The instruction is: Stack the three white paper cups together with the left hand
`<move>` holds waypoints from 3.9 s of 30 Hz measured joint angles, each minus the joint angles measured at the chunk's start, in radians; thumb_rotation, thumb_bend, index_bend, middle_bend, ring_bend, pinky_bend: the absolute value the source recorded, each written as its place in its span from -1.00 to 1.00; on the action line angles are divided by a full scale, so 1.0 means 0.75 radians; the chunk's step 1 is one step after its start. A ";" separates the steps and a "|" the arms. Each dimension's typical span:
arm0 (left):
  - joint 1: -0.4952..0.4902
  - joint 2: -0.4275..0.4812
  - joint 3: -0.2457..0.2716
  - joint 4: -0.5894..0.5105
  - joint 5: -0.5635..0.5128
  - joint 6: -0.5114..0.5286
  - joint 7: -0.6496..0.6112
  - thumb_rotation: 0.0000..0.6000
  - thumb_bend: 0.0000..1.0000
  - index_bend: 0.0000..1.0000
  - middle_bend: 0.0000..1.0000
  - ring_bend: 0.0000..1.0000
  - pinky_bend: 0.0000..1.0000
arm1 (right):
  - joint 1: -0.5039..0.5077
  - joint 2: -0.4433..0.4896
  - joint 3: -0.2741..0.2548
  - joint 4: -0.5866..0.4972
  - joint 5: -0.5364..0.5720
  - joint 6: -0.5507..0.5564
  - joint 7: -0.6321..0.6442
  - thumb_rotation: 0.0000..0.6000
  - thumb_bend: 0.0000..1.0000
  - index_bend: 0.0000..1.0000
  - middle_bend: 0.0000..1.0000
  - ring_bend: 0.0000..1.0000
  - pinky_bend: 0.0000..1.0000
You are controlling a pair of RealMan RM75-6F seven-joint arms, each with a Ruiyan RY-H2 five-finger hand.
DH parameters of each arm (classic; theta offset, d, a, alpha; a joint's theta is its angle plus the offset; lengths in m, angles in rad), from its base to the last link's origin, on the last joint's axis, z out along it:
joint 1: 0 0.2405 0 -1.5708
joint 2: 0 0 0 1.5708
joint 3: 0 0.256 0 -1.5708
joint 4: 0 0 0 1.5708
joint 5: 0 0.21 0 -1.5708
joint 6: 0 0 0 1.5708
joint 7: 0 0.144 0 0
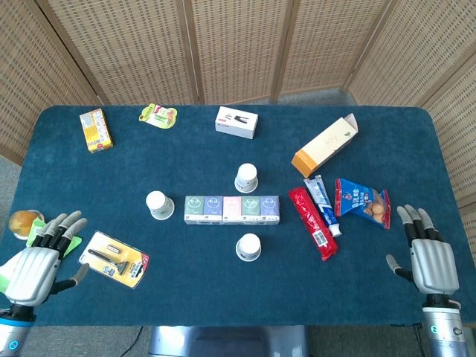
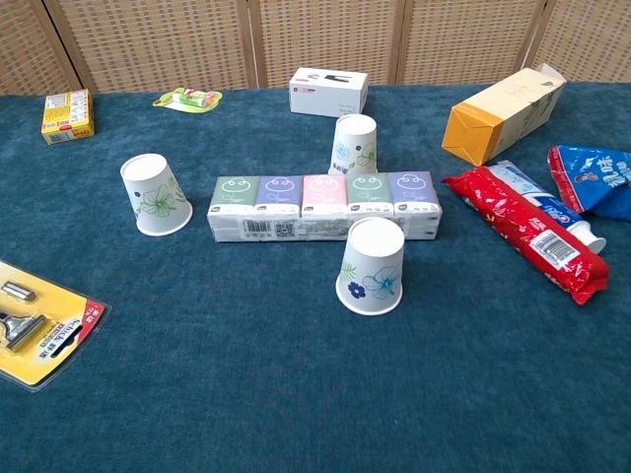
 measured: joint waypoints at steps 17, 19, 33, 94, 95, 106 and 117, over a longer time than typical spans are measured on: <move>-0.067 0.022 -0.055 -0.007 -0.104 -0.103 -0.009 1.00 -0.29 -0.78 -0.80 -0.99 -0.77 | 0.038 -0.029 0.020 0.037 0.042 -0.067 0.014 1.00 -0.44 -1.00 -0.84 -1.00 -0.39; -0.087 0.025 -0.069 -0.003 -0.134 -0.136 -0.022 1.00 -0.29 -0.78 -0.80 -0.99 -0.77 | 0.043 -0.030 0.023 0.036 0.052 -0.078 0.006 1.00 -0.44 -1.00 -0.84 -1.00 -0.39; -0.338 -0.023 -0.216 0.108 -0.524 -0.490 0.045 1.00 -0.29 -0.81 -0.86 -1.00 -0.75 | 0.092 -0.054 0.036 0.033 0.087 -0.138 -0.021 1.00 -0.43 -1.00 -0.84 -1.00 -0.39; -0.899 -0.477 -0.245 0.560 -1.041 -0.864 0.265 1.00 -0.29 -0.37 -0.33 -0.24 0.24 | 0.030 0.009 0.021 0.033 0.109 -0.075 0.057 1.00 -0.43 -1.00 -0.84 -1.00 -0.39; -0.898 -0.473 -0.243 0.558 -1.039 -0.863 0.261 1.00 -0.29 -0.36 -0.32 -0.23 0.24 | 0.030 0.008 0.021 0.034 0.109 -0.076 0.057 1.00 -0.43 -1.00 -0.84 -1.00 -0.39; -0.886 -0.392 -0.241 0.449 -0.997 -0.822 0.248 1.00 -0.29 -0.36 -0.32 -0.23 0.24 | 0.027 0.011 0.021 0.027 0.109 -0.074 0.052 0.99 -0.43 -1.00 -0.84 -1.00 -0.39; -0.870 -0.168 -0.268 0.144 -0.917 -0.802 0.196 1.00 -0.29 -0.37 -0.32 -0.23 0.24 | 0.029 0.009 0.017 0.022 0.098 -0.079 0.049 1.00 -0.43 -1.00 -0.84 -1.00 -0.39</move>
